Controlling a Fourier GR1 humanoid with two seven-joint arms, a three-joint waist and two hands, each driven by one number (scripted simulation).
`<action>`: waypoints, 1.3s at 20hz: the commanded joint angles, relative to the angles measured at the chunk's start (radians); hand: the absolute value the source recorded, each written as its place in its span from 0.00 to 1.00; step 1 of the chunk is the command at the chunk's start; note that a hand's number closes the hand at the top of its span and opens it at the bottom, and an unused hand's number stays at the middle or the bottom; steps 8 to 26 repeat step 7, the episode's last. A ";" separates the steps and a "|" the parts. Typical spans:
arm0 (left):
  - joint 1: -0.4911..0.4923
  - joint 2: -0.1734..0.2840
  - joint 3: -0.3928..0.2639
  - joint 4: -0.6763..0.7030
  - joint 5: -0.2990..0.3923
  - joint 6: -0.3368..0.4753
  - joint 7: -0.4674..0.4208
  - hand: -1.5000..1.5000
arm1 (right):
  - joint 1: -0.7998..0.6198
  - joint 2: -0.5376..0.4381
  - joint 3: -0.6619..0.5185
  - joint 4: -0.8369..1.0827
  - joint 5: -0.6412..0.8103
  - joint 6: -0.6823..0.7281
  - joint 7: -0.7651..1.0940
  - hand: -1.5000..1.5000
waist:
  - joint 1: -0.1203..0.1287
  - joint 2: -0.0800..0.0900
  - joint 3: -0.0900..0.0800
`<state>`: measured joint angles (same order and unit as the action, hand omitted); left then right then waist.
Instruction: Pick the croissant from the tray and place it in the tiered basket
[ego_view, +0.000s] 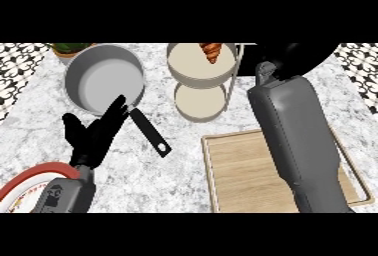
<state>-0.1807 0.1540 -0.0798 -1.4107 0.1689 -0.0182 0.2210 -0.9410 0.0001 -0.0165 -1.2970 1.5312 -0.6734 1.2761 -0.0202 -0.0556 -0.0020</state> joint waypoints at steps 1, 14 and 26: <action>0.011 0.003 0.009 0.005 -0.006 0.014 -0.001 0.50 | 0.071 0.000 0.091 -0.146 -0.047 0.115 0.165 0.00 | -0.036 -0.017 0.001; 0.046 0.015 0.028 0.011 -0.003 0.018 -0.011 0.50 | 0.200 0.000 0.184 -0.359 -0.028 0.175 0.182 0.00 | -0.066 -0.016 -0.001; 0.046 0.015 0.028 0.011 -0.003 0.018 -0.011 0.50 | 0.200 0.000 0.184 -0.359 -0.028 0.175 0.182 0.00 | -0.066 -0.016 -0.001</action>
